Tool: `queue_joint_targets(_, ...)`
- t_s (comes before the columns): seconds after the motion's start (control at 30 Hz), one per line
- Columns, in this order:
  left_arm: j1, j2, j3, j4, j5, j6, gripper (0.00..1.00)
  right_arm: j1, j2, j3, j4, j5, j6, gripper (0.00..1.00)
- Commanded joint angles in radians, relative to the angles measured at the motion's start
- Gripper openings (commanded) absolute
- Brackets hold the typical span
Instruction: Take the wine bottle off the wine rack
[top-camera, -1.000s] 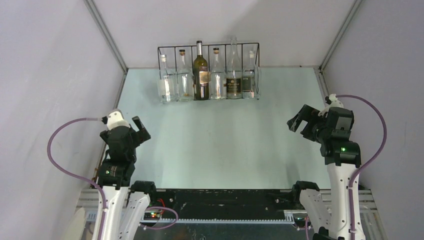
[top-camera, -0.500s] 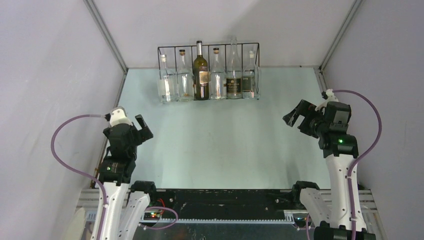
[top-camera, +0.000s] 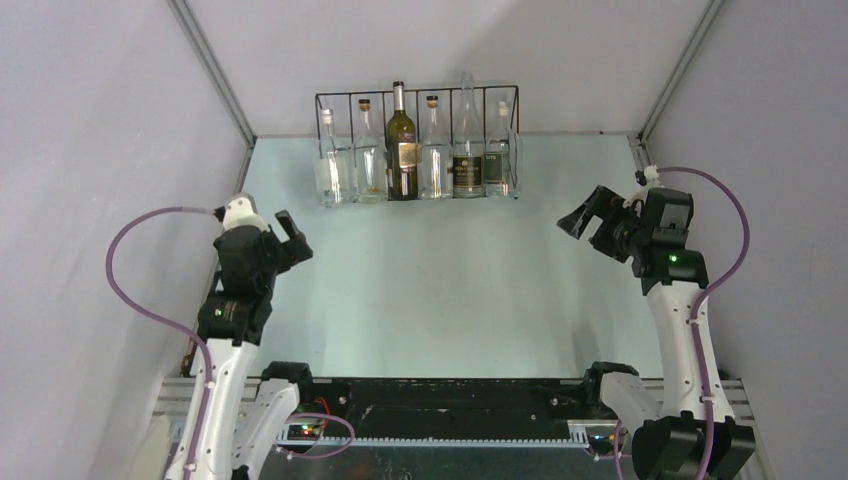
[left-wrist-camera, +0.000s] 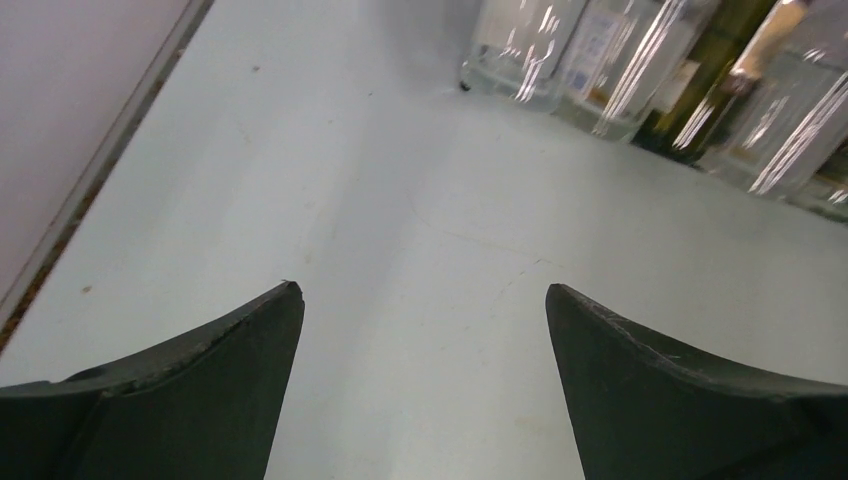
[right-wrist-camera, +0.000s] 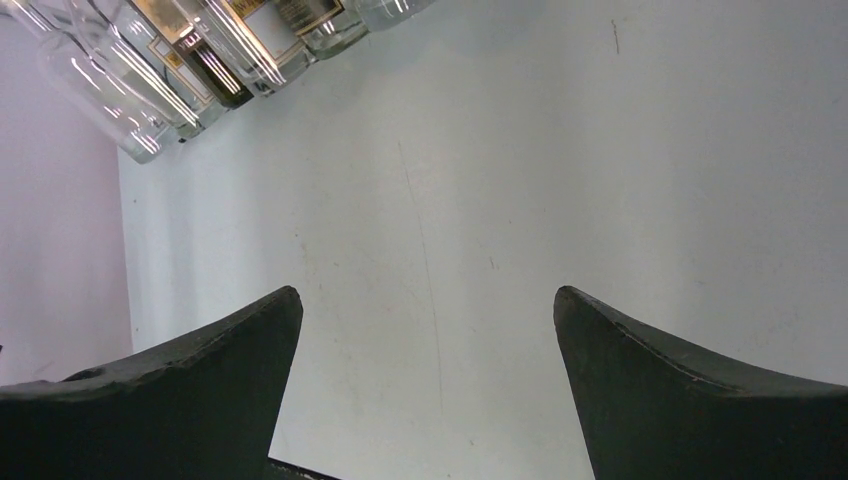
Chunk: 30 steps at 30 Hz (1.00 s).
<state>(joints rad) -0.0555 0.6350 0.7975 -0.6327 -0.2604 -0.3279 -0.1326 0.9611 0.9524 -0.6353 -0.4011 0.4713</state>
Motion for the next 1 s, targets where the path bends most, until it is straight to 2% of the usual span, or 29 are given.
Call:
queue_joint_targets(0.0,0.008,0.100,0.095,0.142,0.068,-0.058,0.98,-0.004,0.016,0.005,0.090,-0.044,0.011,1.00)
queue_joint_targets(0.2,0.008,0.233,0.197,0.159,0.107,-0.057,0.98,-0.008,0.083,0.005,0.221,-0.088,0.072,1.00)
queue_joint_targets(0.4,0.009,0.193,0.166,0.121,0.176,0.002,0.98,-0.005,0.196,0.019,0.457,-0.125,0.197,1.00)
queue_joint_targets(0.47,0.008,0.156,0.148,0.086,0.181,0.037,0.98,0.008,0.278,0.061,0.489,-0.107,0.207,1.00)
queue_joint_targets(0.67,0.009,0.022,0.079,0.018,0.147,0.062,0.98,0.059,0.478,0.245,0.533,-0.016,0.182,0.99)
queue_joint_targets(0.8,0.009,-0.044,0.023,0.011,0.111,0.071,0.98,0.067,0.632,0.393,0.567,0.030,0.162,0.87)
queue_joint_targets(0.97,0.008,-0.069,-0.023,0.011,0.102,0.072,0.98,0.090,0.853,0.729,0.459,0.063,0.057,0.84)
